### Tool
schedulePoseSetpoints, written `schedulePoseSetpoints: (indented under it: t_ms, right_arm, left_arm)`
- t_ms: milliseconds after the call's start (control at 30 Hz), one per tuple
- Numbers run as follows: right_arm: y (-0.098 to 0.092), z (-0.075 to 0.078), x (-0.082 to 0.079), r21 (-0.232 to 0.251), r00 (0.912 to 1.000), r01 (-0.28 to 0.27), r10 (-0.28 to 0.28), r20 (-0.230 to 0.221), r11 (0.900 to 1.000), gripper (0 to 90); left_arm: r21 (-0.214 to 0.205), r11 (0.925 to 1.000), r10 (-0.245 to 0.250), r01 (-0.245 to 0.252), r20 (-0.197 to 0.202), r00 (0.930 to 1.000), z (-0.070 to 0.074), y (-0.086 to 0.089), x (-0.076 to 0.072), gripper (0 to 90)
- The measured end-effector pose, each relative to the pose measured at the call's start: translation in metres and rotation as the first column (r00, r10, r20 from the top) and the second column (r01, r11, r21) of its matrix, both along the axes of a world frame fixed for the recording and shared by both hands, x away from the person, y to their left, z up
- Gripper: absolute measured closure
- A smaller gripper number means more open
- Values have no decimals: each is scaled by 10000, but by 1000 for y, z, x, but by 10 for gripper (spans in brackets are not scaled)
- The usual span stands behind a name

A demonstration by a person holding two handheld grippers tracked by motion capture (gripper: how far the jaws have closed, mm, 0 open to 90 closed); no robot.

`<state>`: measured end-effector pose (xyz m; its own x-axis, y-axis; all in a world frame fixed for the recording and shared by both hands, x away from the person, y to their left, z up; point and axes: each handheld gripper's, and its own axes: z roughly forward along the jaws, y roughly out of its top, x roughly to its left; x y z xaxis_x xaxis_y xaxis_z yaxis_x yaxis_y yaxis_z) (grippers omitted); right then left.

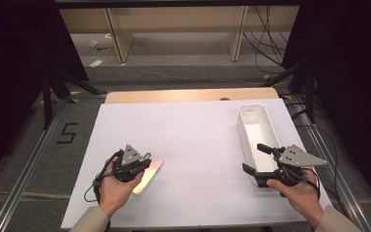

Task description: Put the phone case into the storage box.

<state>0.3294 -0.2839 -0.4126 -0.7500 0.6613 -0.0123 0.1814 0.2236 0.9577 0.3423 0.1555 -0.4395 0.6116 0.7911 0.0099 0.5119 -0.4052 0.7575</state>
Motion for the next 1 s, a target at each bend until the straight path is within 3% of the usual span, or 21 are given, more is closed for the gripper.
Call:
schedulePoseSetpoints:
  t_ms: [67, 167, 333, 400, 600, 733, 767, 800, 833, 1000]
  right_arm:
    - [0, 0, 0, 7, 10000, 4, -4, 5, 10000, 153]
    - [0, 0, 0, 6, 10000, 16, -16, -15, 10000, 153]
    - [-1, 1, 0, -7, 10000, 56, -56, -19, 10000, 153]
    - [-1, 0, 0, 15, 10000, 64, -64, -19, 10000, 154]
    - [-1, 1, 0, 21, 10000, 88, -88, -31, 10000, 154]
    - [-1, 1, 0, 29, 10000, 83, -83, -26, 10000, 153]
    - [-1, 1, 0, 27, 10000, 79, -79, -25, 10000, 153]
    - [-1, 0, 0, 36, 10000, 77, -77, -21, 10000, 153]
    - [-1, 0, 0, 36, 10000, 80, -80, -25, 10000, 153]
    - [-1, 0, 0, 27, 10000, 77, -77, -34, 10000, 153]
  left_arm:
    - [262, 9992, -304, 317, -492, 9983, -5, -5, 1, 900]
    - [678, 9951, -633, 721, -1241, 9903, -13, -10, 1, 900]
    - [1109, 9893, -721, 944, -1906, 9790, -22, -11, 2, 900]
    - [1131, 9891, -709, 941, -1940, 9784, -23, -12, 2, 900]
    - [1357, 9842, -788, 1138, -2397, 9677, -27, -13, 1, 900]
    - [1632, 9788, -771, 1237, -2661, 9609, -30, -14, 1, 900]
    - [1810, 9741, -863, 1354, -2559, 9628, -30, -13, 2, 900]
    - [1882, 9720, -871, 1405, -2668, 9598, -31, -12, 3, 900]
    - [1820, 9743, -751, 1331, -2944, 9527, -32, -13, 1, 900]
    - [1859, 9746, -642, 1252, -3040, 9505, -32, -11, 2, 900]
